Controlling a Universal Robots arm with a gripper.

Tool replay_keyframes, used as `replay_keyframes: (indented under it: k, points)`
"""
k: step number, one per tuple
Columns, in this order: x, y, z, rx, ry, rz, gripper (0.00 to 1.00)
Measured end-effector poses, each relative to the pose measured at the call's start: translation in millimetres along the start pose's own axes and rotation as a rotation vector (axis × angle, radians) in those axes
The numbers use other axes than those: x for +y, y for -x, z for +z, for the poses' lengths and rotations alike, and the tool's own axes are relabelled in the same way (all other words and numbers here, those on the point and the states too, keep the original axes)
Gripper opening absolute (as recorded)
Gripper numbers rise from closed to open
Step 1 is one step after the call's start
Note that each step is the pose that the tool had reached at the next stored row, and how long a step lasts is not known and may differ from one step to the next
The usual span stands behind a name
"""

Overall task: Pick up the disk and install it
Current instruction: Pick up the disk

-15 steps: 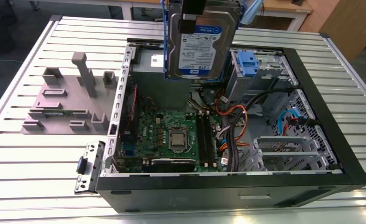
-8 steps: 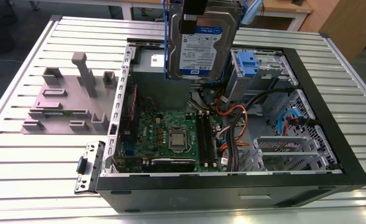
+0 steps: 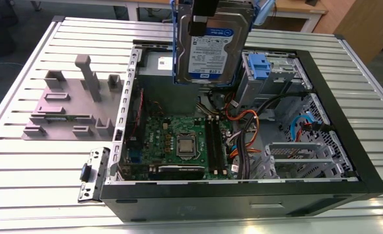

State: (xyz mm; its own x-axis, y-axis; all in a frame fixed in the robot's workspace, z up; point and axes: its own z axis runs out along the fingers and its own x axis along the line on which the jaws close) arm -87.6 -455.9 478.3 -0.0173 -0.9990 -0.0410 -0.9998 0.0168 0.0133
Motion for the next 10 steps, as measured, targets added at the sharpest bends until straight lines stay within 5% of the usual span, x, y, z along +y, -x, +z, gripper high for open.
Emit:
replay_keyframes:
  k: [10]
  points:
    - [-1.5,-1.5,0.1,0.0006,0.0,0.0,0.36]
